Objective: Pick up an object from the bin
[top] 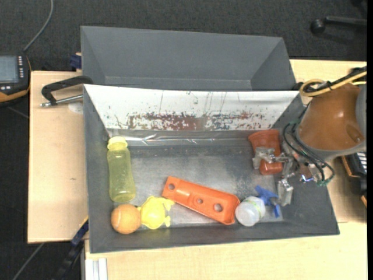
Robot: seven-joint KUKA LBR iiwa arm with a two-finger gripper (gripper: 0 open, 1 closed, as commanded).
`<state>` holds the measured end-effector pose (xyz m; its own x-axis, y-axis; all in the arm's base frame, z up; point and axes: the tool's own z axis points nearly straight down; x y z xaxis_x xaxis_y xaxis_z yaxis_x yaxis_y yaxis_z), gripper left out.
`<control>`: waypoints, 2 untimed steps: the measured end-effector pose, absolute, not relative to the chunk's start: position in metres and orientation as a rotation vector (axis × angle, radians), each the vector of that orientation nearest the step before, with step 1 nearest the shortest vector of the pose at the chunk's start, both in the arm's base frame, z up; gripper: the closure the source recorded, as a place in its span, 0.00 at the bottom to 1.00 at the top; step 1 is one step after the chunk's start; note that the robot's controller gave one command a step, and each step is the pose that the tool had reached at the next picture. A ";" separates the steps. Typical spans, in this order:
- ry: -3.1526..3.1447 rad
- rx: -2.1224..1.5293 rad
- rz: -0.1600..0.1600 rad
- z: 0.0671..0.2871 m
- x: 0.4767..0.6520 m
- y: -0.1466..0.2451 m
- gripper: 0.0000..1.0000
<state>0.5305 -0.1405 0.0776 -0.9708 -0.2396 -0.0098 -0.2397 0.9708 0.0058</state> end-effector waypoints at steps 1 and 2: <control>3.128 -0.122 0.016 0.075 0.504 -0.136 0.00; 3.103 -0.428 0.010 0.072 0.497 -0.107 0.00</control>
Offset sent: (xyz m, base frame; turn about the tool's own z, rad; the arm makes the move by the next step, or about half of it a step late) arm -0.0396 0.0596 -0.0076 -0.1794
